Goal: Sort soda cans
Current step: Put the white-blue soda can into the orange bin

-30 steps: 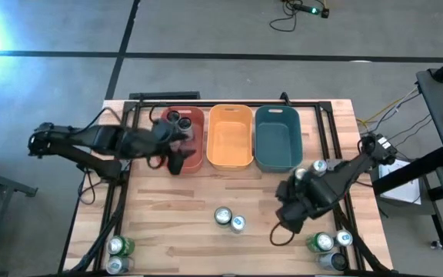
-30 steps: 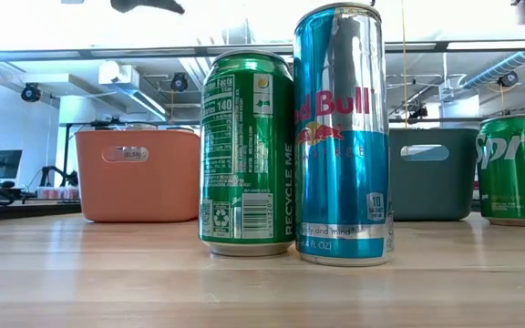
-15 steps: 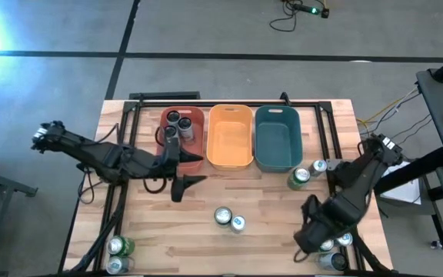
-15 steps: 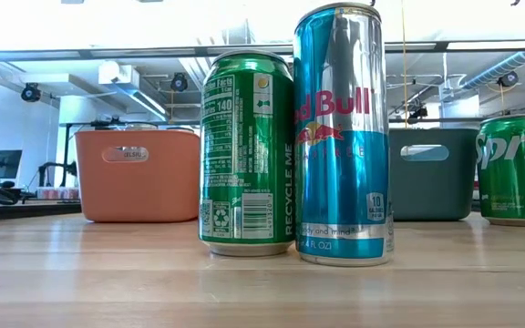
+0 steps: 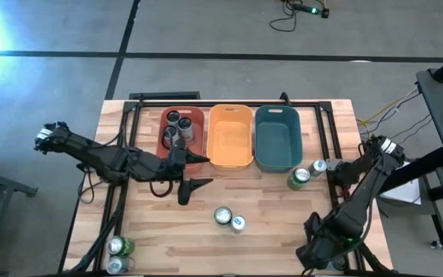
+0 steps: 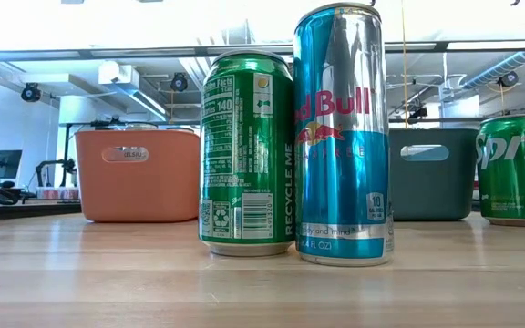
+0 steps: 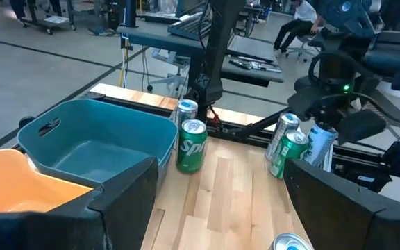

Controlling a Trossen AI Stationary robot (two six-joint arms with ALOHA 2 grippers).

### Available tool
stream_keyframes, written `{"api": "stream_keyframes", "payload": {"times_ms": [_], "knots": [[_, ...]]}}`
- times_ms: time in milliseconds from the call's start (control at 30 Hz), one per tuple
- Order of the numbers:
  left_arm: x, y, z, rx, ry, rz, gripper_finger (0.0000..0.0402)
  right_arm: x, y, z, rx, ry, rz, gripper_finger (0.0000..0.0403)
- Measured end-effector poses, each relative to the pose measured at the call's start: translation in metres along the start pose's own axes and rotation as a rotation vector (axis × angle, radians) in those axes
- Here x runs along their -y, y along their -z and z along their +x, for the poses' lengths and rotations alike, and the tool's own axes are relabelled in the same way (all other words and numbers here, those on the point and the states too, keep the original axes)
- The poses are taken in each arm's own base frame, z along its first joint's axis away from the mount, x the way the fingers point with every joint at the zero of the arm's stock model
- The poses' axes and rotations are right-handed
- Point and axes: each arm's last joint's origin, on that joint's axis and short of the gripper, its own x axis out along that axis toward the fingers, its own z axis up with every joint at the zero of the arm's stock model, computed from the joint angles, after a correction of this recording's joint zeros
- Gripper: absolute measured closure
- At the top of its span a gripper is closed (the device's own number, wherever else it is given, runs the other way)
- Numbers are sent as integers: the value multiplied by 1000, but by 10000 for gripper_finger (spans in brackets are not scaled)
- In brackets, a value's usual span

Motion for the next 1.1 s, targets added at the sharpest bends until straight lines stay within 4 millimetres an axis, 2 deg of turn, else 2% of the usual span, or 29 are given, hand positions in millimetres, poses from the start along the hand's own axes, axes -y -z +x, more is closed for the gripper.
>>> {"api": "stream_keyframes", "payload": {"times_ms": [267,567,867,1100], "knots": [[1,2,3,-7,-2,-7,106,10,8,10,5,51,13,39],[2,3,5,-12,-3,-13,106,15,6,39,-36,72,21,39],[1,3,4,-12,-3,-13,106,20,-3,53,-6,102,30,41],[1,0,-3,-10,4,-32,106,17,1,55,-40,73,10,103]]}}
